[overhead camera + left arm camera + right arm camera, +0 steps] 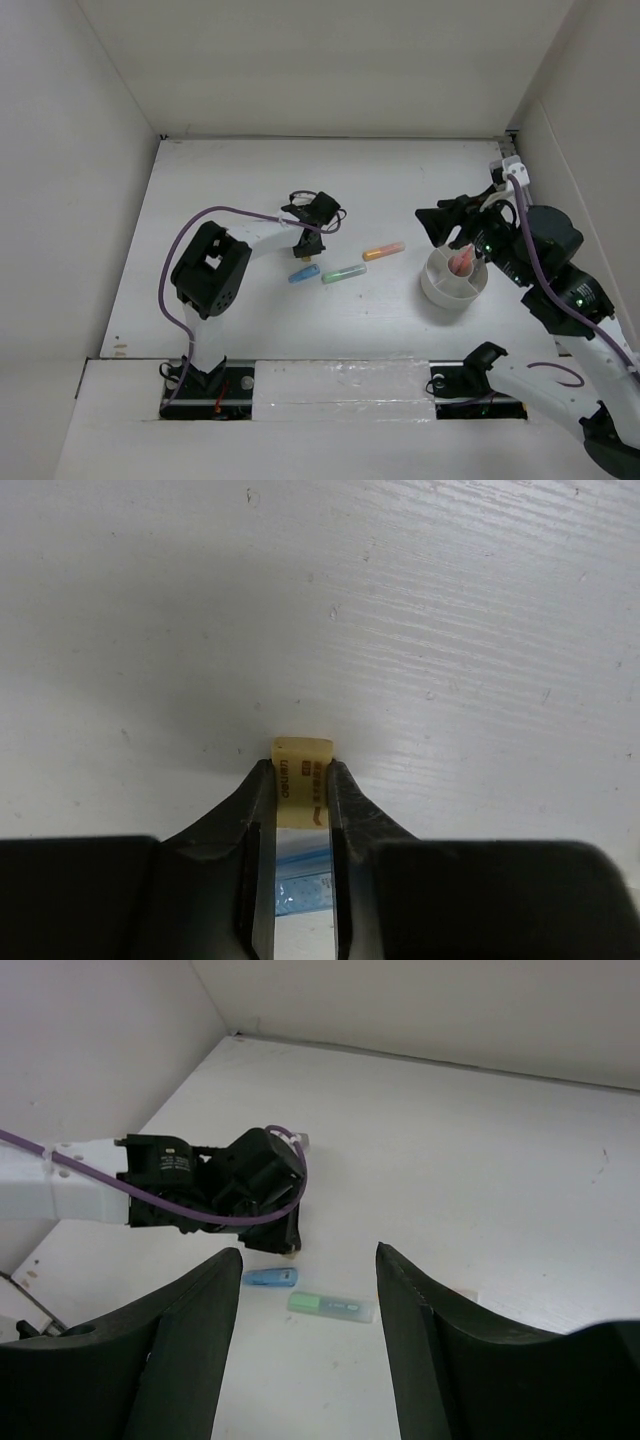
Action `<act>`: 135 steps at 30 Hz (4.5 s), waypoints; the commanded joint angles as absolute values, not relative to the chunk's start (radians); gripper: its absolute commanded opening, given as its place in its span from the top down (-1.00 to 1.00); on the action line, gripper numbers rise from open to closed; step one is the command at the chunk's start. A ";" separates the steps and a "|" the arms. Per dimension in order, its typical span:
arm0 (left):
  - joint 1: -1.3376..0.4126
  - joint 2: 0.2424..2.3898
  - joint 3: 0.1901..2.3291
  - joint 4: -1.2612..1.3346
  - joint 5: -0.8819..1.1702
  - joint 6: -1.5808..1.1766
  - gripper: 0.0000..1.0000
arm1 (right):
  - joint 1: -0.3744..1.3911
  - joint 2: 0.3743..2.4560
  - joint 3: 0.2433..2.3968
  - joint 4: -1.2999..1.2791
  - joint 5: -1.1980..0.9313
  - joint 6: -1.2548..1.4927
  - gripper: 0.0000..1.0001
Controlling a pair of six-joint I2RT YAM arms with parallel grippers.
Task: Sort the stationery into containers
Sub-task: Pick up the stationery from the center of the board, then place the stationery in the storage box.
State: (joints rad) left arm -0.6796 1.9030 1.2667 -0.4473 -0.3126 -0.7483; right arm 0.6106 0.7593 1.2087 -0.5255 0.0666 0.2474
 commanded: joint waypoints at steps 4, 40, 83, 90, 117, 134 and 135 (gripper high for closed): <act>-0.658 1.905 1.247 -0.431 -0.304 -0.721 1.00 | 0.629 0.764 1.128 -0.404 -0.020 0.236 -0.17; -0.703 1.241 1.290 -0.072 0.051 -0.904 1.00 | 0.904 1.127 0.836 0.571 0.353 0.318 0.05; -0.703 1.227 1.273 -0.026 0.163 -0.891 0.45 | 0.847 1.187 0.825 0.698 0.247 0.261 1.00; -0.703 1.180 1.282 0.003 0.089 -0.848 -0.62 | 0.847 1.160 0.815 0.631 0.210 0.225 1.00; -0.637 1.005 1.240 -0.558 -0.322 -0.660 -1.00 | 0.658 1.031 1.034 -0.727 0.977 0.925 1.00; -0.383 1.000 0.986 -0.439 -0.057 -0.486 -1.00 | 0.563 1.235 1.106 -0.964 1.000 1.351 1.00; -0.383 1.000 0.976 -0.439 -0.057 -0.486 -1.00 | 0.563 1.256 1.142 -0.995 1.000 1.385 1.00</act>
State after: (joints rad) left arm -0.3851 1.0126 0.9882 -0.4984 -0.0826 -0.5274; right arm 0.5678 1.2194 1.0458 -0.8562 0.9646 1.2057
